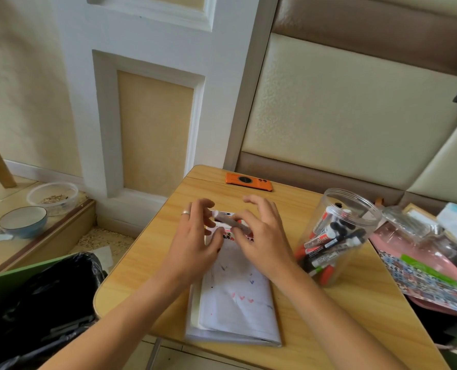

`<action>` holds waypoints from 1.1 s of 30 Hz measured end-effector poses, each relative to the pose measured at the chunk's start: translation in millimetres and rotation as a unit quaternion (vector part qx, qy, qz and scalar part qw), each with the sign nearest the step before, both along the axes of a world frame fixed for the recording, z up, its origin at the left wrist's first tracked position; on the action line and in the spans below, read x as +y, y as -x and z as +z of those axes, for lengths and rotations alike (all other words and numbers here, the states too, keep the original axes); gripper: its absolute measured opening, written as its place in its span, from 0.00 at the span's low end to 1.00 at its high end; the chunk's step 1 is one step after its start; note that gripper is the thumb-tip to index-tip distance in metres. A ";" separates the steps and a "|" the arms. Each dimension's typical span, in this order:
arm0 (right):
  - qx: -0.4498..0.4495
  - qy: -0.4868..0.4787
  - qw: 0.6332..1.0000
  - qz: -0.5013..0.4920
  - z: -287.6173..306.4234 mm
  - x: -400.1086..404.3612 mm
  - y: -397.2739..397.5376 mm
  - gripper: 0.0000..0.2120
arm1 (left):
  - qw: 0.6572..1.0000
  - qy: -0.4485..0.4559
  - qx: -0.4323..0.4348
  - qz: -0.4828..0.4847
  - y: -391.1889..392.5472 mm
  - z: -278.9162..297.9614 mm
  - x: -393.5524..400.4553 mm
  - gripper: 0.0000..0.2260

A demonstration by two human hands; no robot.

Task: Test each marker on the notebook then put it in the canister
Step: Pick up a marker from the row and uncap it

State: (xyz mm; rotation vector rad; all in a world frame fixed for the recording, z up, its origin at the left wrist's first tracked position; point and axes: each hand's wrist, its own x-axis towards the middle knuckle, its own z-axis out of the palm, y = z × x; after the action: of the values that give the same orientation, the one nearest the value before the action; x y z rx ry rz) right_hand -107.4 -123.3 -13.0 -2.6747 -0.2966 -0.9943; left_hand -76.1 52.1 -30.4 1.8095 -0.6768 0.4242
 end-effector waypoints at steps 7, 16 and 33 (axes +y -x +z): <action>0.066 -0.424 0.902 0.051 13.5 12.1 32.9 0.02 | 0.971 -0.220 0.023 -0.090 0.7 -14.0 9.8 0.19; 0.173 -0.684 0.699 0.112 13.0 -1.5 43.7 0.08 | 0.972 -0.227 0.014 -0.067 -0.5 -15.8 15.5 0.06; 0.196 0.007 0.980 0.040 -9.5 -4.7 38.1 0.10 | 0.962 -0.255 -0.050 -0.077 0.4 -14.9 9.6 0.18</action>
State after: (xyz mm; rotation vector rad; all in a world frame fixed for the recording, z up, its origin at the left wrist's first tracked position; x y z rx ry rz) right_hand -145.5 -128.0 -22.4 -2.7669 -0.3232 -0.4259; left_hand -76.5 61.7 -45.3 2.2061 -1.0640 0.2484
